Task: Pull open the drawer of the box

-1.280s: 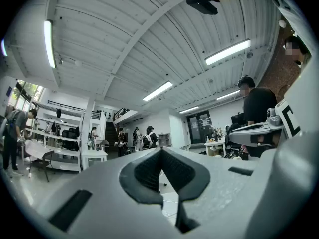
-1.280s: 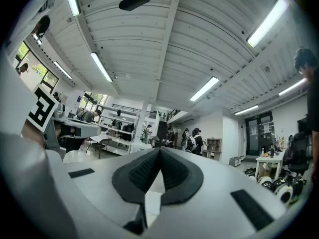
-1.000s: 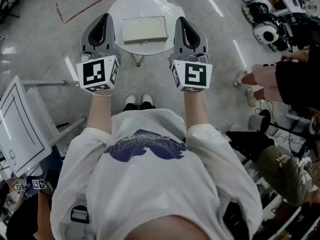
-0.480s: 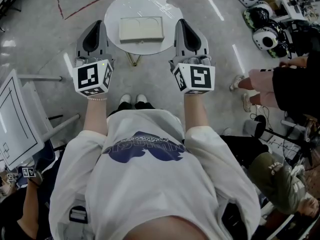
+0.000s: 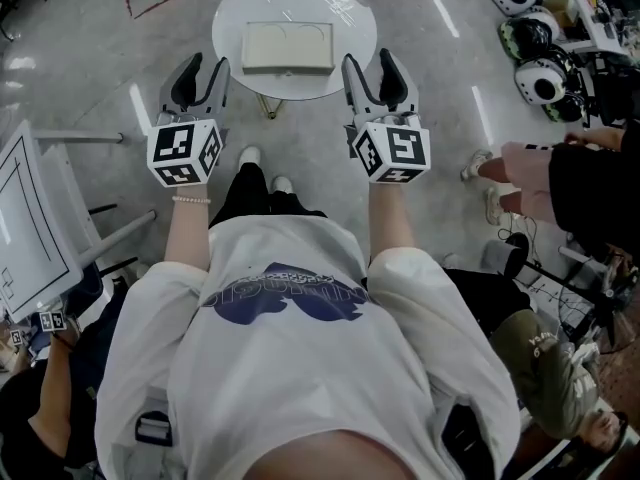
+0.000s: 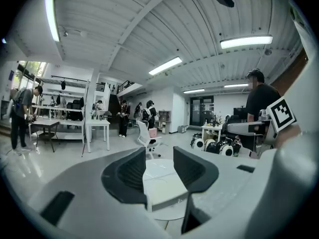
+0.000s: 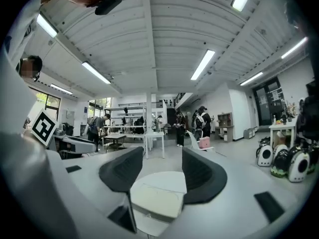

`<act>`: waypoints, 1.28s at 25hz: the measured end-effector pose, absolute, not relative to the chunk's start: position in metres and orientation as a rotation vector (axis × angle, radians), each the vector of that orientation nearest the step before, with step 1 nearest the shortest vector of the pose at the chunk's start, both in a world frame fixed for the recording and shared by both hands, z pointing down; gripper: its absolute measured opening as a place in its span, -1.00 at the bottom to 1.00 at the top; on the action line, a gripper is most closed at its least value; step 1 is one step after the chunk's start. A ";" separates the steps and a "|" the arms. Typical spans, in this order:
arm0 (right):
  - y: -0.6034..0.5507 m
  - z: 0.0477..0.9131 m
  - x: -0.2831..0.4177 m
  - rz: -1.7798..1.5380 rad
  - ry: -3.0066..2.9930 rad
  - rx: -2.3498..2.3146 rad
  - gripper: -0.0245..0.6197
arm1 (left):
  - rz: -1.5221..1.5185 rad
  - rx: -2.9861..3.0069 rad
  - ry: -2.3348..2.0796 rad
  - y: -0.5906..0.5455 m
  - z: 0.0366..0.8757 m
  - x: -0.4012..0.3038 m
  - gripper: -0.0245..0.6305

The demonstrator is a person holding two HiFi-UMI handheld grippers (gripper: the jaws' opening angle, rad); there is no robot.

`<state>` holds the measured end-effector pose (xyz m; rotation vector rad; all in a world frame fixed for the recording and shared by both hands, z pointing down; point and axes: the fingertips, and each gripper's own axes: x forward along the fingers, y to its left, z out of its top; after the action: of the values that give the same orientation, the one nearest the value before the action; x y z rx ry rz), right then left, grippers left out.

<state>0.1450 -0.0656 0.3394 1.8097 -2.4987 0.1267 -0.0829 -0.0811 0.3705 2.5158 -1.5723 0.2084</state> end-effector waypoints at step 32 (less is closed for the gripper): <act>-0.136 0.696 0.057 1.017 -1.795 1.419 -0.22 | 0.426 2.447 -1.354 -0.193 0.456 -0.109 -0.37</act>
<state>0.0570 -0.1360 0.6959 1.4195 -1.7951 1.0170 -0.1087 -0.1931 0.4559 2.4473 -1.3537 0.4261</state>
